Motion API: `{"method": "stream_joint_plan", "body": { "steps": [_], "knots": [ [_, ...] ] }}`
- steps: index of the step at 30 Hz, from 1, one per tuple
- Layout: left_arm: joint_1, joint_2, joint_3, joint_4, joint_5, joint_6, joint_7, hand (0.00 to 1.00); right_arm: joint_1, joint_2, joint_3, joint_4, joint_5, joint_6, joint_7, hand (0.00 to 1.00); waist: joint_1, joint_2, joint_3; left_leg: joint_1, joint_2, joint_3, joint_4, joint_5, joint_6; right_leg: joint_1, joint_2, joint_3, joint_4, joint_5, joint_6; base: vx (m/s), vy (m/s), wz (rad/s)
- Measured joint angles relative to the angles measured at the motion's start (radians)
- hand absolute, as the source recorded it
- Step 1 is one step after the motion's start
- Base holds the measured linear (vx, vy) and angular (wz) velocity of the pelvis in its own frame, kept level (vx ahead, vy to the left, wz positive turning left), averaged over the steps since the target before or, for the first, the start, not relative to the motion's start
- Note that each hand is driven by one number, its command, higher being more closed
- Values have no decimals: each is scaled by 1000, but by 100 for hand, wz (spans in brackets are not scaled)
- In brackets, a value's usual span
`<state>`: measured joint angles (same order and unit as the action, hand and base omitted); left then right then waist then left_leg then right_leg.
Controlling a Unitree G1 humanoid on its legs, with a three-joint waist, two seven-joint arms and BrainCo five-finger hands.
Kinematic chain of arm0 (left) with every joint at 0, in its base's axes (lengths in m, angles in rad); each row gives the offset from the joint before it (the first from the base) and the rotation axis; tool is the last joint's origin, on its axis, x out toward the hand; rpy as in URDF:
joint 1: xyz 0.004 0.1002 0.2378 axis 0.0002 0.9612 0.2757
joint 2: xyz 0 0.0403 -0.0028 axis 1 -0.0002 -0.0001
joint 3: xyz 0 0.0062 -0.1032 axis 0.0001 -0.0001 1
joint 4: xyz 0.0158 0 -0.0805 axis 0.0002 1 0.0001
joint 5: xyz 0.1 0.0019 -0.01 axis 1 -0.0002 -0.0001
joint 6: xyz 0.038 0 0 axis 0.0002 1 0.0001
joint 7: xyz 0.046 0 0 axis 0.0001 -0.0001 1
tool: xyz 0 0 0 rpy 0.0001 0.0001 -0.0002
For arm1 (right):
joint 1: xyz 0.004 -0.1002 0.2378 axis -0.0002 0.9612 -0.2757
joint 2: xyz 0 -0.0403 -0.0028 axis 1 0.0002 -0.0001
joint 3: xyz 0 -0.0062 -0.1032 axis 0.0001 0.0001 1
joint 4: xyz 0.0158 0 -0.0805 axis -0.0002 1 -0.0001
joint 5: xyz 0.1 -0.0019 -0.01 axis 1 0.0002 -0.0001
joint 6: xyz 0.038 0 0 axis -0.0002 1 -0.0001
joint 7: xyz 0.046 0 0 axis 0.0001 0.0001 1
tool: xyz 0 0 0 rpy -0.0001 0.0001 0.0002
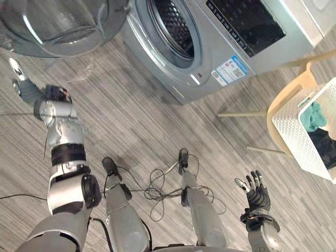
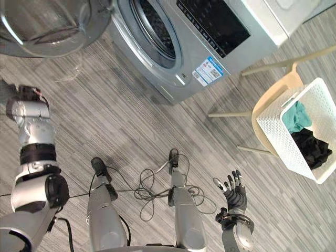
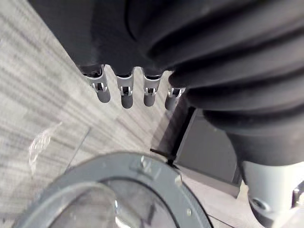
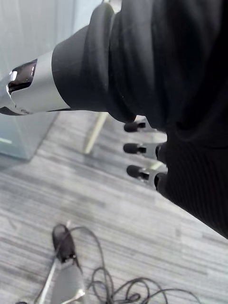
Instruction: Pick up the laundry basket with both hands and put the clothes into the washing machine.
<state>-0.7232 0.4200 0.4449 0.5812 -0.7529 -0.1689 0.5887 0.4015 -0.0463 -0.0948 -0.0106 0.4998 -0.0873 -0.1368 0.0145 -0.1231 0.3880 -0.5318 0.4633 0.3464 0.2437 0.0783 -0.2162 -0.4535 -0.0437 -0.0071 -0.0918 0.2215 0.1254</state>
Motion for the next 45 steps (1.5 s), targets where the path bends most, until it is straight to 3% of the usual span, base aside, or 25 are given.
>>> {"method": "stream_joint_plan", "body": {
  "steps": [2,5,6,13,16,20,26,28,31,33,34,35,36,37,39,40,41,42,43,45],
  "knots": [
    [98,-37,-3,-6,31,8,-20,0,-32,0,-24,53,-1,11,-5,0,1,7,-4,30,-16,0,-1,-3,7,30,-14,-2,4,-6,8,-27,35,17],
    [270,-158,-32,-9,84,27,-74,0,-62,1,-66,139,-17,24,-17,0,1,32,-33,100,-56,2,-34,-2,18,81,-48,-14,36,-42,18,11,49,31],
    [370,-226,-80,-2,100,36,-115,0,-67,2,-89,196,-39,29,-17,0,2,46,-65,139,-81,2,-61,3,25,97,-68,-20,70,-70,24,41,49,32],
    [692,-409,-171,260,275,92,-354,0,-152,17,-236,535,-119,73,-13,0,3,101,-187,322,-183,15,-185,14,55,217,-155,-48,130,-152,59,55,58,25],
    [761,-433,-157,357,340,114,-417,0,-177,24,-300,671,-149,92,-11,0,4,119,-230,379,-202,11,-220,15,55,267,-170,-64,131,-168,63,64,38,18],
    [796,-428,-120,411,525,139,-477,0,-188,42,-379,809,-160,98,-10,0,0,129,-293,473,-208,15,-268,21,45,342,-170,-77,131,-193,63,48,7,5],
    [785,-436,-142,431,669,150,-482,0,-222,49,-427,866,-161,95,-13,0,-6,121,-334,586,-229,89,-335,22,39,359,-168,-7,131,-198,63,17,17,-35],
    [771,-434,-174,454,687,161,-477,0,-223,72,-423,865,-142,94,-14,0,-29,113,-334,621,-234,135,-335,14,30,347,-165,43,143,-198,63,6,26,-77],
    [769,-429,-206,455,715,165,-475,0,-236,122,-411,861,-120,95,-14,0,-54,93,-339,683,-219,287,-303,-27,0,294,-116,172,157,-164,25,26,4,-136],
    [764,-422,-237,456,736,164,-482,0,-240,126,-402,862,-118,96,-15,0,-53,90,-340,705,-207,349,-278,-51,-10,273,-92,185,156,-134,13,-16,-38,-157],
    [743,-407,-264,474,774,164,-501,0,-249,123,-398,862,-129,96,-15,0,-57,95,-339,720,-176,415,-207,-100,-6,266,-58,130,132,-77,-55,-78,-73,-178],
    [725,-401,-282,477,809,165,-519,0,-254,116,-397,865,-144,96,-15,0,-61,98,-339,721,-161,447,-168,-128,25,269,-46,93,93,-31,-116,-102,-87,-184],
    [710,-395,-288,476,842,164,-535,0,-267,109,-398,869,-156,96,-16,0,-66,115,-330,723,-141,472,-145,-139,36,278,-48,26,52,-22,-217,-123,-108,-126],
    [681,-382,-292,477,886,164,-548,0,-282,87,-402,885,-175,105,-15,0,-89,133,-317,742,-118,522,-126,-137,29,243,-91,-160,168,-147,-228,-124,-92,-88],
    [677,-352,-318,478,924,165,-548,0,-281,62,-404,920,-211,116,-14,0,-114,143,-315,773,-106,536,-120,-132,18,221,-150,-256,363,-203,-220,-51,-60,-33],
    [674,-317,-338,479,940,165,-543,0,-279,45,-404,959,-241,118,-16,0,-111,135,-319,791,-124,525,-114,-131,4,224,-180,-290,430,-234,-171,14,-107,-23],
    [673,-297,-347,488,942,167,-531,0,-290,22,-399,990,-267,119,-16,0,-109,130,-322,786,-129,497,-114,-134,0,221,-180,-290,427,-254,-55,7,-130,-27],
    [672,-297,-349,492,940,174,-520,0,-302,6,-399,1007,-274,119,-16,0,-110,141,-315,776,-123,468,-123,-135,1,221,-163,-292,408,-250,-56,-40,-138,-26],
    [664,-307,-357,494,919,183,-515,0,-332,-22,-407,1030,-280,121,-18,0,-106,194,-307,740,-116,384,-146,-147,23,222,-129,-309,341,-229,-61,-40,-72,-10],
    [659,-317,-349,494,907,185,-506,0,-349,-44,-428,1055,-292,133,-18,0,-98,211,-300,724,-116,349,-157,-165,52,226,-119,-330,320,-225,-57,-42,-28,4]
  ]
}}
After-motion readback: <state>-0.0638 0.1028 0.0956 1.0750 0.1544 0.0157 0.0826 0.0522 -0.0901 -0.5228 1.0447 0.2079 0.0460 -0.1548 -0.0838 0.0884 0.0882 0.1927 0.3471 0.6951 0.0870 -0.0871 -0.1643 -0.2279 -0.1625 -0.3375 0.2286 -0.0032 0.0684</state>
